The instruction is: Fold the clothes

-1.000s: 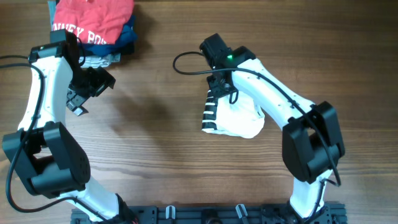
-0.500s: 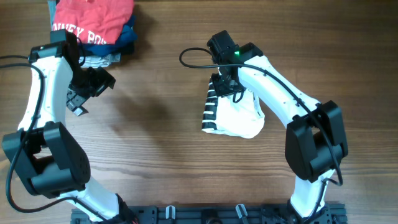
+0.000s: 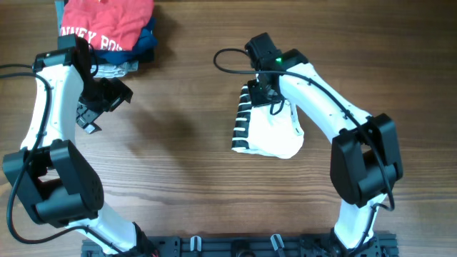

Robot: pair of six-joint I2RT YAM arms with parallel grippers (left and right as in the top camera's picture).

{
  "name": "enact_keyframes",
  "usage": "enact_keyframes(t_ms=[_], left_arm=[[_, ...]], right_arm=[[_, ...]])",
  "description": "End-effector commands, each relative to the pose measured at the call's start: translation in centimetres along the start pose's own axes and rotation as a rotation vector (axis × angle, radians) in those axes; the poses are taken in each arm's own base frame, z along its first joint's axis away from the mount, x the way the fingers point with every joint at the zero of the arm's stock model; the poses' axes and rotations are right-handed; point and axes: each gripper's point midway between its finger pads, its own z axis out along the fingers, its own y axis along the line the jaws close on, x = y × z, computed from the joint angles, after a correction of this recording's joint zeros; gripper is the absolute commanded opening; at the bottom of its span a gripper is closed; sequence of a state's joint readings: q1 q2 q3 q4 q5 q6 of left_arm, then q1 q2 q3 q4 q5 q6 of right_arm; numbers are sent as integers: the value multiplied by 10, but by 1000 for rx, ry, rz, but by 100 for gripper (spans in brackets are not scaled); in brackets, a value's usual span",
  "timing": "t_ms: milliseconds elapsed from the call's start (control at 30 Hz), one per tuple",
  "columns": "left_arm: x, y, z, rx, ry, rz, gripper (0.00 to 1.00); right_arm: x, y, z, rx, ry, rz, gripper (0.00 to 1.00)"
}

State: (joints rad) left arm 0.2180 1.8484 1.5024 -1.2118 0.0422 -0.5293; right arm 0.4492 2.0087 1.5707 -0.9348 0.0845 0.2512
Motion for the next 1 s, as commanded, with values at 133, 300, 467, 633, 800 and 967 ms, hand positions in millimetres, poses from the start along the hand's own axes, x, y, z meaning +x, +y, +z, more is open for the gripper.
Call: enact_keyframes(t_ms=[133,300,467,633,800,967], left_arm=[[1,4,2,-14,3,-2,100],[1,4,2,-14,3,-2,100],[2,4,2,-16,6,-2,100],[2,4,2,-16,6,-2,100],[2,4,2,-16,6,-2,100],[2,4,2,-16,5,-2,100]], right_arm=[[-1,-39,-71,89,-97,187,4],[14,-31,-72,38,-30,94,6],[-3,18,-59,-214,-70,-91,51],[4,20,-15,-200,11,-89,45],[6,16,7,-164,42,-86,36],[6,9,17,-117,47,-81,11]])
